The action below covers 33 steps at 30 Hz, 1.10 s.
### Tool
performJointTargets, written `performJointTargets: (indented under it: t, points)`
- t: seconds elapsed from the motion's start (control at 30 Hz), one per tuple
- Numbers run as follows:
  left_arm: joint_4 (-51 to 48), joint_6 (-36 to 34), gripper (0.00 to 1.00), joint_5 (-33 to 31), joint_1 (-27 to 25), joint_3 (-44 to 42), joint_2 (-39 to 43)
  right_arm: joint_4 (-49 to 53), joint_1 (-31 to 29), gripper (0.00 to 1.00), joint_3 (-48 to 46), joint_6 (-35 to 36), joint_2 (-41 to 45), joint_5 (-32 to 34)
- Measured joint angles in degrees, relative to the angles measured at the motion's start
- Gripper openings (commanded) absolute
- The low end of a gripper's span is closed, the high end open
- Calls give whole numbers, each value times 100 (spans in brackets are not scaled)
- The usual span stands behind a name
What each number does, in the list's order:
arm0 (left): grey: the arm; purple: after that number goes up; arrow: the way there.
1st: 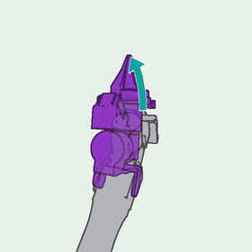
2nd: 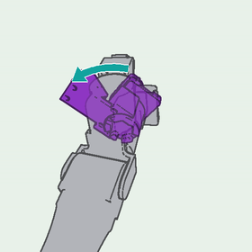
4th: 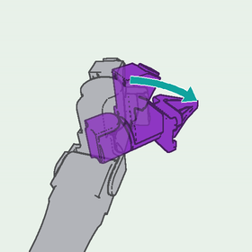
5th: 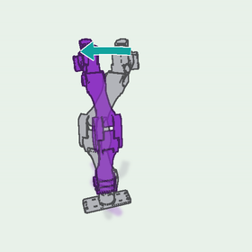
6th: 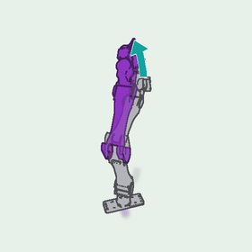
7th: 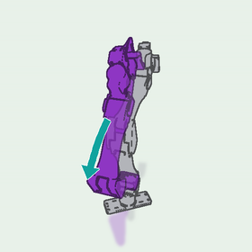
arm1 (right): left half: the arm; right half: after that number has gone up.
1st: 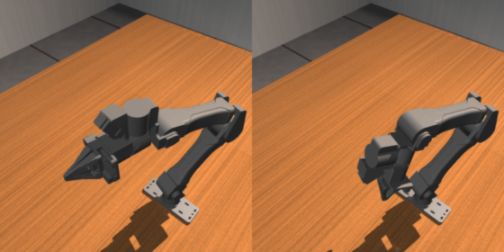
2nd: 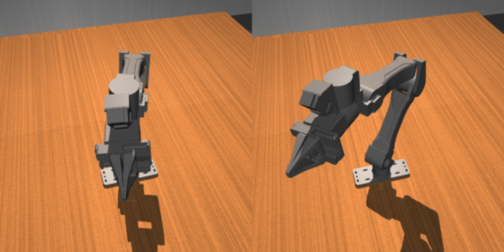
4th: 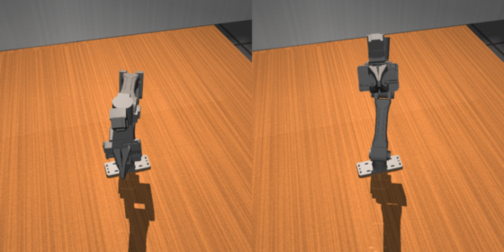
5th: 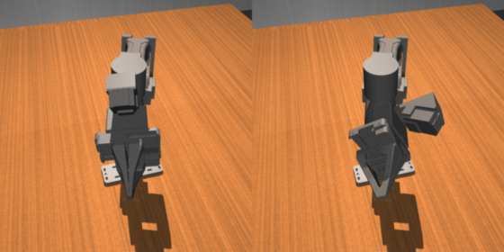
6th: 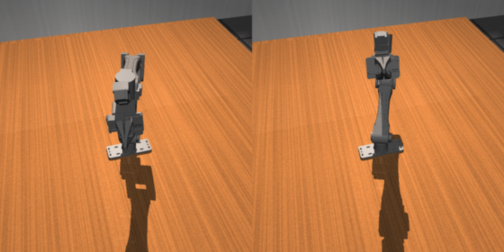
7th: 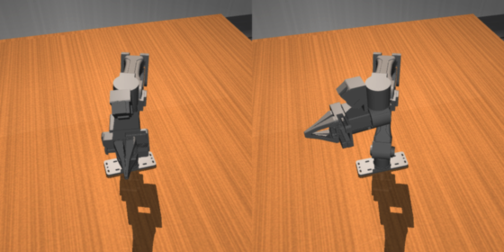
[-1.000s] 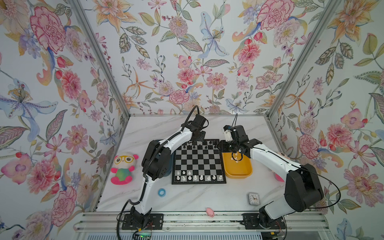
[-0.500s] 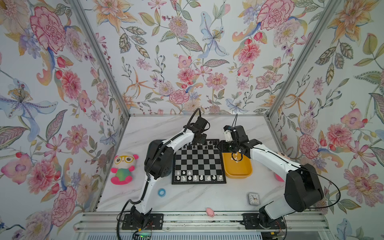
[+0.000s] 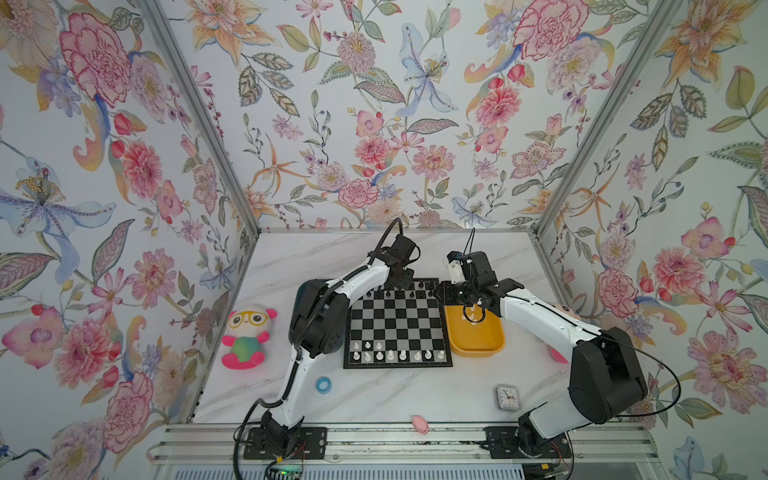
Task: Set up the chess pieces on the board
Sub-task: 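Lower the black pawn onto the far row beside the black pieces and release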
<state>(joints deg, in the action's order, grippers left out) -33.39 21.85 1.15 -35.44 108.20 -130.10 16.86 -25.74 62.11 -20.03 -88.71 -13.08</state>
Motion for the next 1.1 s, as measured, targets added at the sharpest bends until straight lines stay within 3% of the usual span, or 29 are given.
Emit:
performJointTargets:
  t: [1.1]
  points:
    - [4,0,12,-26,0,59,-90,-4,0,25,0,-39,-2,-7]
